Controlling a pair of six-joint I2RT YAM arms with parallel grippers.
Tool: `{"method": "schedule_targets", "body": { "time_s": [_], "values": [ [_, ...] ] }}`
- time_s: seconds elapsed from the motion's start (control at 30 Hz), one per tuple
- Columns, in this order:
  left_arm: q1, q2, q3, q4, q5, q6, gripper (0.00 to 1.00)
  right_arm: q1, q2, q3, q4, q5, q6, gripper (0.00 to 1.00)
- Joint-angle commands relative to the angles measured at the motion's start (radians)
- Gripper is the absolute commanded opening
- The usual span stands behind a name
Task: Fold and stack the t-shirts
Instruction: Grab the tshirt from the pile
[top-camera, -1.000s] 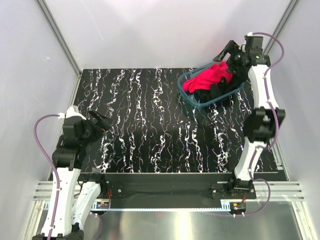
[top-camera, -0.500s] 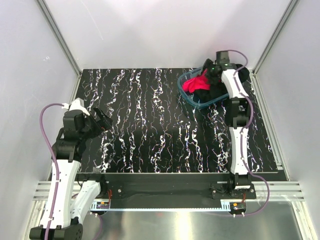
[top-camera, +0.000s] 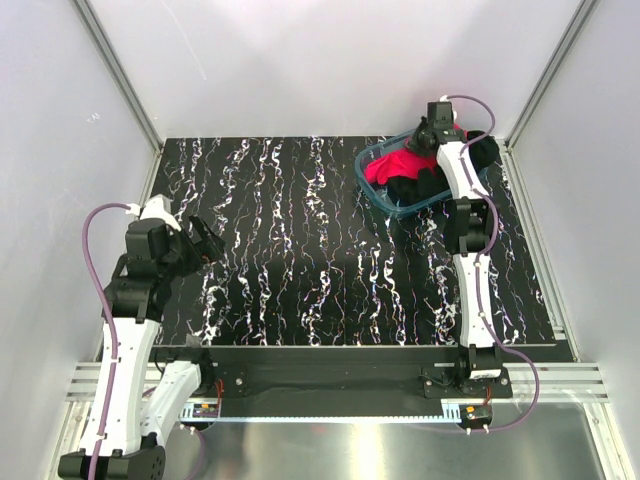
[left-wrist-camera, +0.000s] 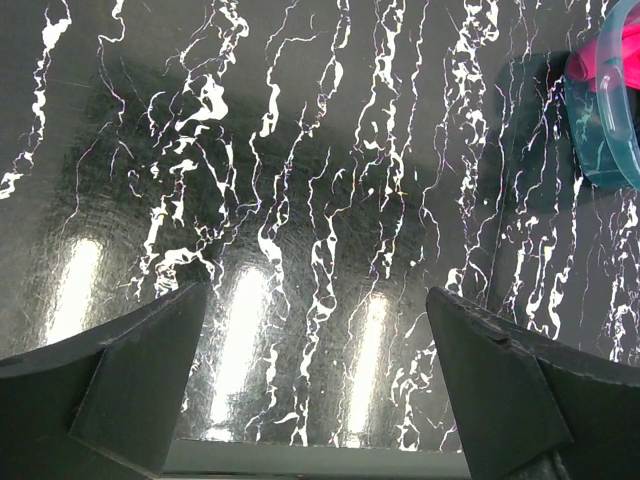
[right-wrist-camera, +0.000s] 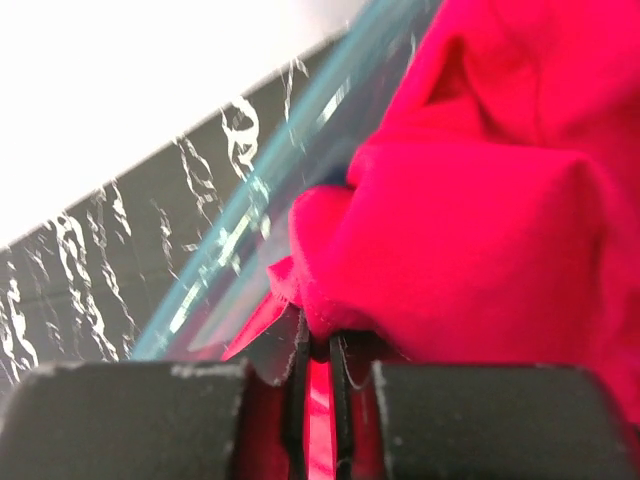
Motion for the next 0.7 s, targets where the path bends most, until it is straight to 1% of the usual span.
{"method": "schedule_targets", "body": {
  "time_s": [0.0,0.13,0.2,0.3,0.4,0.47,0.6,0.67],
  "values": [
    [0.004,-0.017,0.048,0.014,0.012,0.025,0.99,-0.01,-0.059,0.066,0.068,0.045,0.001,0.0],
    [0.004,-0.032,0.035,0.025,0.04,0.005,0.99,-0.009,-0.213,0.063,0.07,0.053,-0.046,0.0],
    [0.004,-0.044,0.032,0.031,0.058,-0.003,0.98,-0.01,-0.264,0.063,0.085,0.08,-0.069,0.0],
    [0.001,-0.055,0.032,0.034,0.073,-0.021,0.98,-0.009,-0.376,0.112,0.102,0.076,-0.117,0.0],
    [-0.003,-0.07,0.031,0.034,0.095,-0.044,0.97,-0.003,-0.457,0.123,0.137,0.064,-0.143,0.0],
    [-0.005,-0.081,0.028,0.033,0.118,-0.058,0.96,0.013,-0.543,0.124,0.171,0.054,-0.143,0.0],
    [-0.006,-0.103,0.031,0.034,0.158,-0.099,0.95,0.054,-0.706,0.138,0.183,0.013,-0.131,0.0],
    [-0.008,-0.11,0.035,0.039,0.19,-0.112,0.94,0.077,-0.761,0.133,0.188,0.002,-0.128,0.0]
  ]
}}
